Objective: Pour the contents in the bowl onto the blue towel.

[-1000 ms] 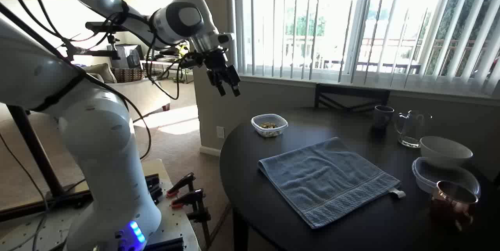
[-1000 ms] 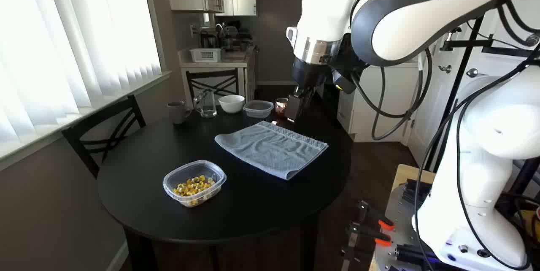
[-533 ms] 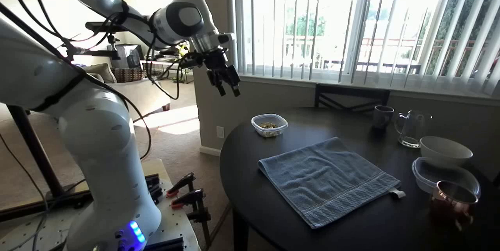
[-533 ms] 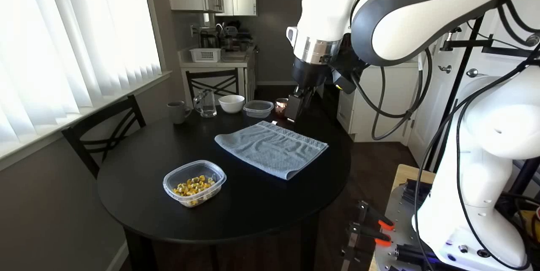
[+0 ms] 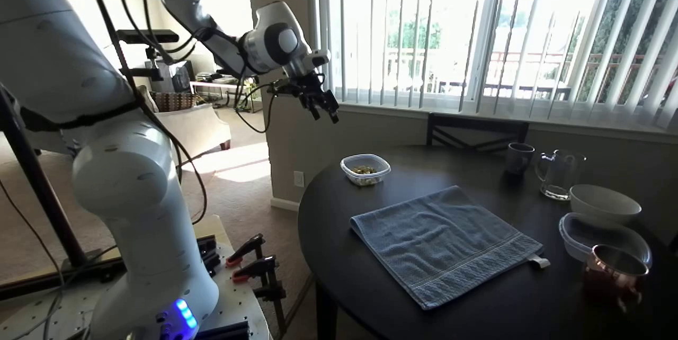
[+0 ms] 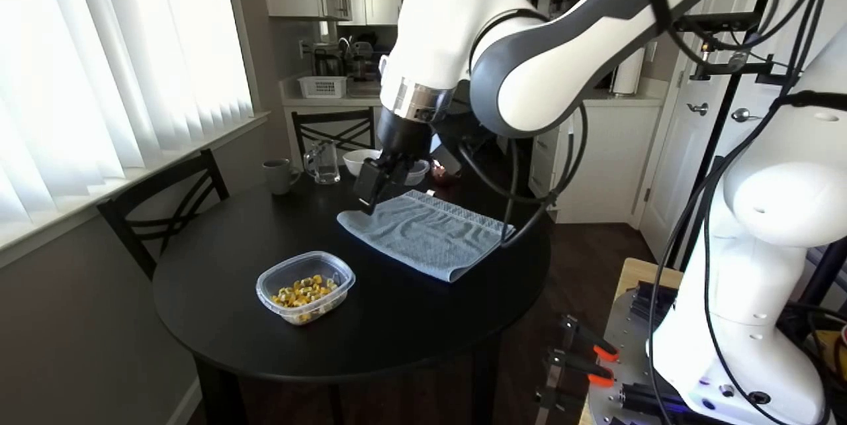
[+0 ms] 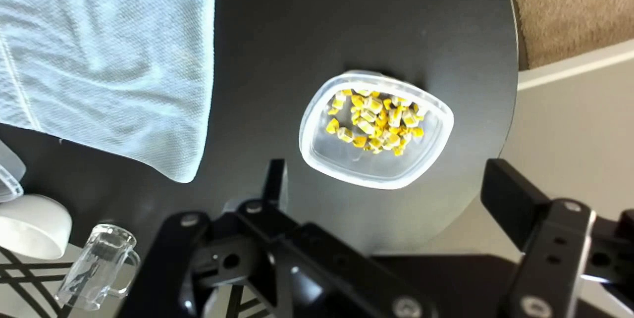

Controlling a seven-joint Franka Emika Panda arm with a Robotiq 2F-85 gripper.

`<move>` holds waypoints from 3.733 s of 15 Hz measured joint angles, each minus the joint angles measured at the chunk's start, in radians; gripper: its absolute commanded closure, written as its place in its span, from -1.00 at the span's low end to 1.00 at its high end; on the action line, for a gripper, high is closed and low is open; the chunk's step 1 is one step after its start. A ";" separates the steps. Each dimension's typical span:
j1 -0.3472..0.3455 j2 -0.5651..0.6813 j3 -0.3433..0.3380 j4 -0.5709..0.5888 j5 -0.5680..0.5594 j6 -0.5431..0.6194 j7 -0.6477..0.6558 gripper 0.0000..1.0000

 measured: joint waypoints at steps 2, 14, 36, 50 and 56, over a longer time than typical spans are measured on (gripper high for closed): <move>-0.046 0.124 0.031 0.091 -0.113 0.016 0.130 -1.00; 0.271 0.852 -0.213 0.779 -0.452 -0.222 0.512 -1.00; 0.563 1.375 -0.547 1.631 -0.130 -0.676 0.385 -1.00; 0.516 1.454 -0.491 1.656 -0.084 -0.764 0.385 0.86; 0.507 1.451 -0.488 1.684 -0.083 -0.760 0.385 0.97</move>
